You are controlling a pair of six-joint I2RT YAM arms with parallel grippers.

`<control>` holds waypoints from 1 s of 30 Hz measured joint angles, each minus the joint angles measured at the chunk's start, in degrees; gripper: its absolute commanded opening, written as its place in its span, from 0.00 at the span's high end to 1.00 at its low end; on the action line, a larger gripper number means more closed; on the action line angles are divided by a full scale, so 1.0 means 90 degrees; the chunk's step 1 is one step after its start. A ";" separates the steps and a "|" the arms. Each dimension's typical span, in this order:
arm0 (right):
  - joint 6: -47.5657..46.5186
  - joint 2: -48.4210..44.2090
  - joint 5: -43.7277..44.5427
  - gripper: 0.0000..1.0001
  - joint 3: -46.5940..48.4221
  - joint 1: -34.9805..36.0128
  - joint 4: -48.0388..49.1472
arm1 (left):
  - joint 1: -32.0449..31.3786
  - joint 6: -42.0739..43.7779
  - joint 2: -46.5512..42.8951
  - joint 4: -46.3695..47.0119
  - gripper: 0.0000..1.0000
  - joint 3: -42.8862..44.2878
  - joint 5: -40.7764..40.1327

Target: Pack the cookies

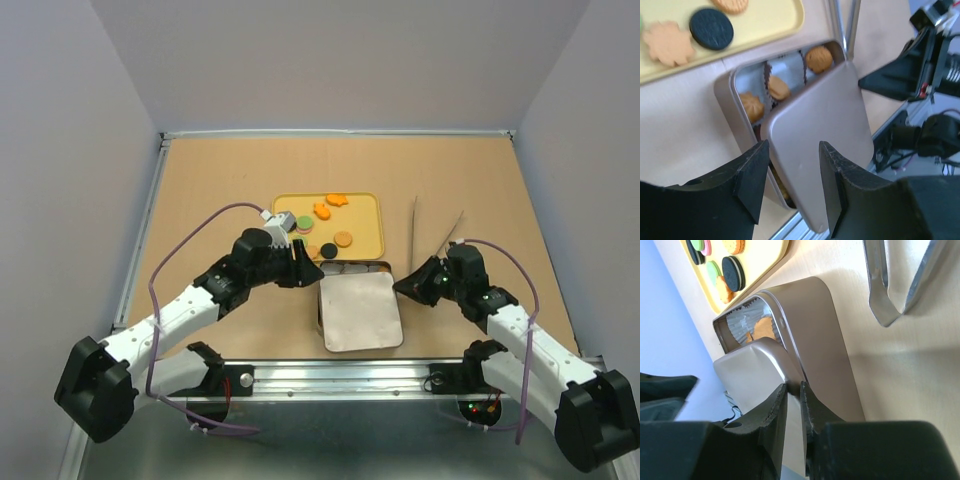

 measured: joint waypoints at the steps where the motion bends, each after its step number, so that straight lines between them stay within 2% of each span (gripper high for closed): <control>1: 0.0000 0.0017 0.0000 0.78 0.0005 0.0000 0.0007 | -0.0053 0.0005 0.0002 -0.0015 0.45 -0.0083 0.0070; 10: 0.0000 0.0029 0.0005 0.79 0.0005 0.0000 0.0046 | -0.0551 -0.0136 0.0240 -0.0146 0.44 -0.0440 0.0056; 18: -0.0029 0.0325 0.0022 0.80 0.0112 0.0000 0.0204 | -0.0675 -0.0158 0.0750 -0.0109 0.45 -0.0469 -0.0141; 30: -0.0126 0.0571 0.0078 0.81 0.0262 0.0000 0.0253 | -0.0704 -0.0051 0.1275 -0.0262 0.45 0.0070 -0.0644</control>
